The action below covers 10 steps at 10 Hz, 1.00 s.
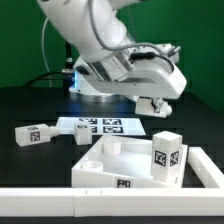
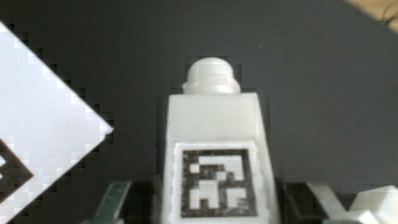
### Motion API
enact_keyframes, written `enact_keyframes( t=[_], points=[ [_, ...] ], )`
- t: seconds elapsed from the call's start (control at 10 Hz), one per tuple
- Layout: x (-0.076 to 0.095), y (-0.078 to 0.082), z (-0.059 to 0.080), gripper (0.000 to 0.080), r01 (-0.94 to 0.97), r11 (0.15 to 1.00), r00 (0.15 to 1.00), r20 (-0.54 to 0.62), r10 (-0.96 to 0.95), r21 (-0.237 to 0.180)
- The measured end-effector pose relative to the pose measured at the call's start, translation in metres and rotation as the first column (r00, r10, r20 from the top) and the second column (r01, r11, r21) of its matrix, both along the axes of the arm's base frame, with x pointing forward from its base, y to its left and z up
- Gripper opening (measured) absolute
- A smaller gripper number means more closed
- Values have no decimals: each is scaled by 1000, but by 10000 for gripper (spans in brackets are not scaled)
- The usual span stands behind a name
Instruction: Assemble square table
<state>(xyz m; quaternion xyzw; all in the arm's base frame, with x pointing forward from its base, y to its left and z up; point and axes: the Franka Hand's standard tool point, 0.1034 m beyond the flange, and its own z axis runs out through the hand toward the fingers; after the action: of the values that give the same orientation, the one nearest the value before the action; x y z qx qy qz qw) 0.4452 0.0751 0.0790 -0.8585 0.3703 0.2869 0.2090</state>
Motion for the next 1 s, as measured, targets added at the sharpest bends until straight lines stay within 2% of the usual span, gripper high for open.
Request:
enact_keyframes(
  t=[0.1, 0.2, 0.3, 0.4, 0.5, 0.6, 0.8, 1.0],
  points=[
    [0, 1, -1, 284, 3, 1000, 1000, 23, -3, -26],
    [7, -1, -1, 284, 20, 997, 996, 85, -13, -81],
    [10, -7, -2, 284, 1, 995, 991, 131, 13, -102],
    [24, -20, 12, 284, 5, 993, 985, 174, 16, -119],
    [44, -36, 39, 284, -23, 988, 970, 236, 59, -154],
    [69, -44, 61, 284, -38, 980, 947, 305, 97, -194],
    [69, -28, 52, 284, 40, 964, 936, 347, 56, -263],
    [75, -27, 53, 284, 106, 936, 888, 455, 62, -334]
  ],
)
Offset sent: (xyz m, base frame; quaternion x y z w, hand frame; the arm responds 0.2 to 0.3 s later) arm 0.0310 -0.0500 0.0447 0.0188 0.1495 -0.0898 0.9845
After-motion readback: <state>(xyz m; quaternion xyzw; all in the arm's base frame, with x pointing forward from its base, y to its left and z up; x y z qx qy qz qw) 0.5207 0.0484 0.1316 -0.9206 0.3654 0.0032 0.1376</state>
